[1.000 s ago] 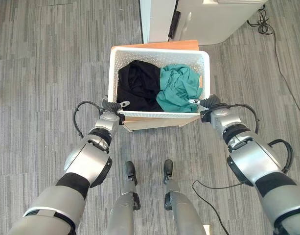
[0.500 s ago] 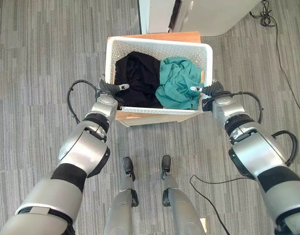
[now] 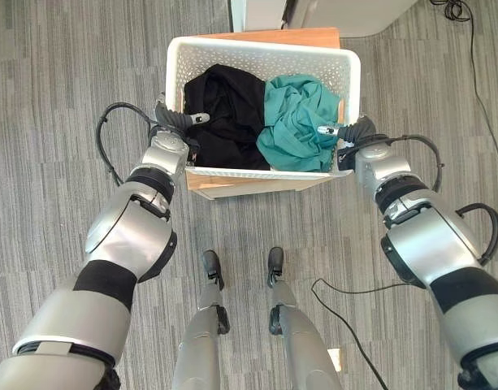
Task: Grab the laundry basket,head to the washer,open it,put in the laundry and shut it.
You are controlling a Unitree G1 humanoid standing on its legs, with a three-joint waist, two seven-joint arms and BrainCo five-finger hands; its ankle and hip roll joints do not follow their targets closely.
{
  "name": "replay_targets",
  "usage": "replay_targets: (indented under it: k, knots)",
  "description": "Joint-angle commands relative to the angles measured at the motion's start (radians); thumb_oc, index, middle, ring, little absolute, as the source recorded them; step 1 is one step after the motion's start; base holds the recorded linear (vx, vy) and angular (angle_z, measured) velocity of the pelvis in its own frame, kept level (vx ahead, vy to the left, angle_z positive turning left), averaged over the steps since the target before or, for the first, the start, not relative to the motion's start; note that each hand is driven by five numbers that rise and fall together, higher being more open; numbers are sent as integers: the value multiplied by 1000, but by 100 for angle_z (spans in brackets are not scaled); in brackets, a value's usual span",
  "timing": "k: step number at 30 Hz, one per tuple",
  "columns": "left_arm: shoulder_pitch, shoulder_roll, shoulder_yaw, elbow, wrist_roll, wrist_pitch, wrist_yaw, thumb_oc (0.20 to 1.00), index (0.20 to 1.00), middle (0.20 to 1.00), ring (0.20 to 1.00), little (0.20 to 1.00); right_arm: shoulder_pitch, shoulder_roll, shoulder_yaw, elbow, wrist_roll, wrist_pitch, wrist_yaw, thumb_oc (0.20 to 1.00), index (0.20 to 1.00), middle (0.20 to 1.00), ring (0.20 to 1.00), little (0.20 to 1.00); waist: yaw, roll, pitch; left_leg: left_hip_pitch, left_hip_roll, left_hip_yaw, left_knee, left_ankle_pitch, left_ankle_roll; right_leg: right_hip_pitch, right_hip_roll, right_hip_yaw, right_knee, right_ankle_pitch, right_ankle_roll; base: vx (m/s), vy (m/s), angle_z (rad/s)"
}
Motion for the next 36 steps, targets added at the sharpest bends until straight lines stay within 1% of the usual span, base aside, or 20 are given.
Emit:
replay_targets:
  k: [1, 3, 5, 6, 7, 8, 9, 12, 15, 17, 19, 20, 21, 23, 28, 29, 31, 33, 36]
  knots:
    - [-215, 10, -42, -14, 5, -72, 2, 1000, 1000, 1000, 1000, 1000, -178, 46, 51, -11, 8, -64, 2, 1000, 1000, 1000, 1000, 1000, 32, 21, 118, -3, 38, -104, -52, 55, -76, 79, -42, -12, -4, 23, 82, -3, 63, -3]
    - [-222, 21, -43, -21, -8, -82, 2, 1000, 1000, 1000, 1000, 1000, -170, 56, 51, -39, 16, -79, -3, 1000, 1000, 1000, 1000, 1000, 32, 11, 120, -11, 41, -127, -52, 57, -73, 64, -35, 10, -4, 31, 84, -10, 42, -14]
    - [-230, 16, -41, -35, -27, -88, -1, 1000, 1000, 1000, 1000, 1000, -159, 60, 44, -57, 19, -91, -6, 1000, 1000, 1000, 1000, 1000, 31, 3, 123, -26, 40, -154, -52, 63, -74, 51, -27, 24, -4, 38, 82, -11, -22, -27]
    - [-230, 10, -40, -40, -30, -89, -5, 536, 536, 536, 536, 536, -154, 65, 39, -64, 17, -95, -8, 605, 605, 605, 605, 605, 26, 3, 121, -28, 42, -156, -52, 61, -73, 47, -25, 26, -4, 37, 81, -3, -19, -20]
    - [-229, 10, -40, -40, -30, -89, -5, 464, 464, 464, 464, 464, -153, 66, 39, -65, 17, -95, -8, 498, 498, 498, 498, 498, 26, 4, 121, -28, 42, -157, -52, 61, -73, 46, -25, 26, -4, 36, 81, -9, 1, -3]
    - [-225, 3, -34, -39, -31, -90, -3, 200, 200, 200, 200, 200, -149, 76, 32, -75, 17, -101, -16, 266, 266, 266, 266, 266, 24, 6, 121, -29, 45, -156, -52, 61, -71, 43, -25, 28, -4, 34, 78, -18, 22, 11]
    - [-210, -9, -18, -50, -43, -94, -3, 200, 200, 200, 200, 200, -134, 95, 22, -106, 27, -112, -22, 200, 200, 200, 200, 200, 22, 9, 124, -25, 45, -153, -52, 60, -70, 40, -28, 26, -4, 31, 76, -19, 22, 13]
    - [-199, -21, -7, -55, -51, -98, 0, 200, 200, 200, 200, 200, -113, 115, 2, -128, 60, -125, -29, 200, 200, 200, 200, 200, 19, 16, 125, -25, 41, -147, -52, 61, -72, 41, -30, 24, -4, 29, 75, -22, 32, -3]
    - [-131, -38, 25, -48, -49, -93, -12, 200, 200, 200, 200, 200, -34, 141, -48, -179, 125, -138, -22, 200, 200, 200, 200, 200, 7, 24, 110, 2, 43, -129, -52, 50, -71, 56, -29, 23, -4, 21, 74, -6, 21, -3]
    - [-105, -46, 36, -54, -51, -93, -10, 200, 200, 200, 200, 200, -2, 149, -58, -204, 135, -141, -25, 200, 200, 200, 200, 200, 7, 26, 105, 18, 42, -125, -52, 47, -72, 68, -29, 23, -4, 19, 73, 4, -4, -9]
    - [-57, -61, 49, -56, -38, -89, -20, 200, 200, 200, 200, 200, 63, 149, -77, -256, 147, -142, -15, 200, 200, 200, 200, 200, 0, 27, 90, 47, 42, -115, -52, 40, -71, 94, -30, 24, -4, 14, 72, 17, -28, -13]
    - [-20, -73, 59, -60, -20, -87, -22, 200, 200, 200, 200, 200, 127, 142, -85, -300, 142, -139, -3, 200, 200, 200, 200, 200, -5, 28, 80, 77, 42, -107, -52, 32, -71, 121, -30, 23, -4, 6, 70, 19, -38, -9]
    - [-19, -73, 59, -60, -20, -87, -22, 200, 200, 200, 200, 200, 127, 142, -85, -300, 142, -139, -3, 200, 200, 200, 200, 200, -5, 28, 80, 77, 42, -107, -52, 32, -71, 122, -30, 23, -4, 6, 70, 8, -32, -11]
    - [31, -92, 66, -59, 17, -78, -31, 200, 200, 200, 200, 200, 216, 125, -115, -345, 160, -143, 9, 200, 200, 200, 200, 200, -9, 32, 64, 127, 40, -95, -52, 27, -71, 165, -36, 22, -4, -1, 71, 14, -36, -18]
    - [151, -113, 97, -37, 66, -69, -71, 200, 200, 200, 200, 200, 340, 113, -181, -314, 220, -140, 63, 200, 200, 200, 200, 200, -14, 46, 22, 211, 37, -77, -52, 14, -68, 230, -46, 21, -4, -14, 70, 15, -19, -14]
    - [184, -126, 101, -31, 78, -66, -95, 200, 200, 200, 200, 200, 357, 113, -194, -294, 227, -133, 73, 200, 200, 200, 200, 200, -17, 48, 10, 232, 36, -73, -52, 9, -67, 248, -46, 24, -4, -19, 69, 24, -20, 8]
    - [239, -140, 110, -32, 92, -66, -106, 200, 200, 200, 200, 200, 383, 118, -230, -276, 247, -133, 76, 200, 200, 200, 200, 200, -18, 53, -7, 267, 34, -66, -52, 2, -63, 277, -47, 31, -4, -26, 68, 41, -19, -16]
    - [327, -157, 141, -26, 89, -63, -134, 200, 200, 200, 200, 200, 440, 122, -280, -250, 281, -130, 93, 200, 200, 200, 200, 200, -19, 58, -41, 332, 37, -55, -52, -16, -59, 334, -47, 41, -4, -46, 65, 79, -41, -19]
    - [412, -179, 165, -34, 84, -67, -156, 200, 200, 200, 200, 200, 515, 129, -316, -241, 300, -129, 107, 200, 200, 200, 200, 200, -20, 65, -68, 387, 36, -47, -52, -25, -54, 383, -46, 43, 0, -60, 62, 47, -49, -11]
